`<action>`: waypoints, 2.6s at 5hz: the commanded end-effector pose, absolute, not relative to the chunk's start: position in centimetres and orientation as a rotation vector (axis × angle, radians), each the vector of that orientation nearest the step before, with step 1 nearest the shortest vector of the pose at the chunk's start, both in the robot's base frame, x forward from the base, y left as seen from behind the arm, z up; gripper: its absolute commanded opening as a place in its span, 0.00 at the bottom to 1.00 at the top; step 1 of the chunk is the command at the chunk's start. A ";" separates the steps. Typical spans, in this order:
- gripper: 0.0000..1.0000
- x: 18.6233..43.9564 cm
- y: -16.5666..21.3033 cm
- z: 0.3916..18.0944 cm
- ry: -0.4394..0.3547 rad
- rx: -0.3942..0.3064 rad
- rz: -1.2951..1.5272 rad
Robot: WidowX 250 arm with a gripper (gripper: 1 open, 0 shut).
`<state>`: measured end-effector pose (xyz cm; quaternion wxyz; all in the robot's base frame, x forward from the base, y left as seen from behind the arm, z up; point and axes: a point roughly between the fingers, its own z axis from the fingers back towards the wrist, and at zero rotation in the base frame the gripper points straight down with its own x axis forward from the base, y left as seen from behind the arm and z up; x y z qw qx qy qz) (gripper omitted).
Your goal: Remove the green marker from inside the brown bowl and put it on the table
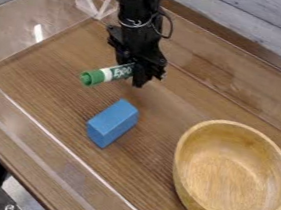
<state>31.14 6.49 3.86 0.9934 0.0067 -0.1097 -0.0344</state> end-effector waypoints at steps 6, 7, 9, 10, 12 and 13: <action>1.00 33.3 7.0 6.2 -0.294 0.055 -0.107; 1.00 33.5 7.1 6.4 -0.293 0.059 -0.117; 1.00 33.3 6.9 8.1 -0.293 0.072 -0.138; 1.00 33.4 6.9 9.0 -0.304 0.068 -0.147; 1.00 33.2 7.1 9.8 -0.304 0.074 -0.144; 1.00 33.0 7.0 9.7 -0.297 0.068 -0.139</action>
